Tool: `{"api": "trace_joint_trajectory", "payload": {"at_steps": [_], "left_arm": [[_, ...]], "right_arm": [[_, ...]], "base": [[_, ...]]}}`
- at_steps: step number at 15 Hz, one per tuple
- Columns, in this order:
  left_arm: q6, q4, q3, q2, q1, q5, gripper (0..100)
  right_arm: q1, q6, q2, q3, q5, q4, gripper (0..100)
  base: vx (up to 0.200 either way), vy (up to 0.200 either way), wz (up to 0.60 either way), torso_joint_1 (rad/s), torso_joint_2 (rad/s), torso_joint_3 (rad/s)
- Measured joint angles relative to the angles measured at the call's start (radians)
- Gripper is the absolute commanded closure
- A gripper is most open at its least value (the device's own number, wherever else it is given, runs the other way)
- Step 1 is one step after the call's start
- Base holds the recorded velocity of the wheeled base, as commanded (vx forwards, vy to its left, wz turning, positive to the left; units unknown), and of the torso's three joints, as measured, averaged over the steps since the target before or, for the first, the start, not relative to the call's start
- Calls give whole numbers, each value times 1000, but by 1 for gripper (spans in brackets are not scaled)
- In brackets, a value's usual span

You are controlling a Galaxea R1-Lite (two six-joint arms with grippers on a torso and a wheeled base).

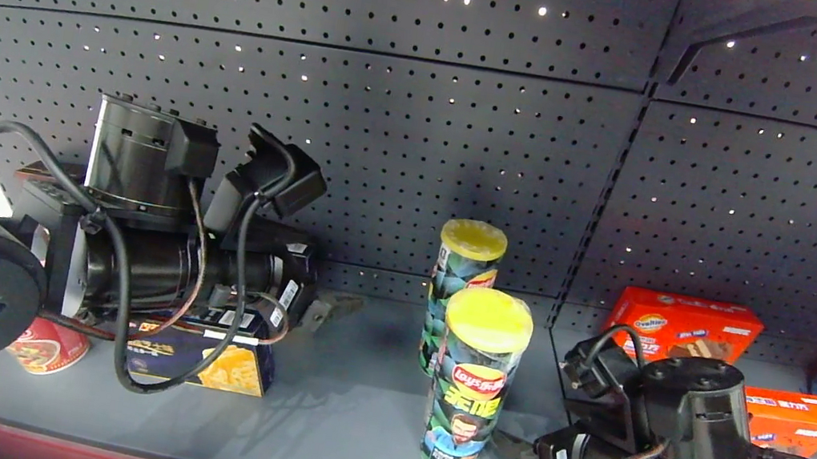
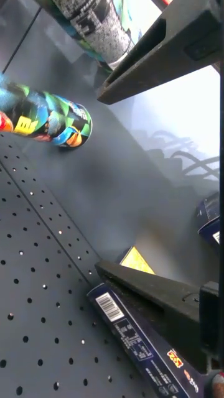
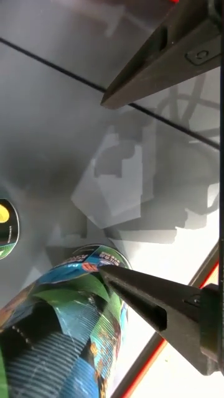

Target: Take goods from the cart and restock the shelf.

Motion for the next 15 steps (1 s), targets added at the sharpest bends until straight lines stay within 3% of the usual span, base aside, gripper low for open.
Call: {"api": "trace_joint_trajectory", "payload": {"at_steps": [15], "left_arm": [[2,-4,20,-3,-1,-1,0]], "right_arm": [[21,2,27,-28,-1,-1,0]], "base": [[0,0,0,0,0,0]]}}
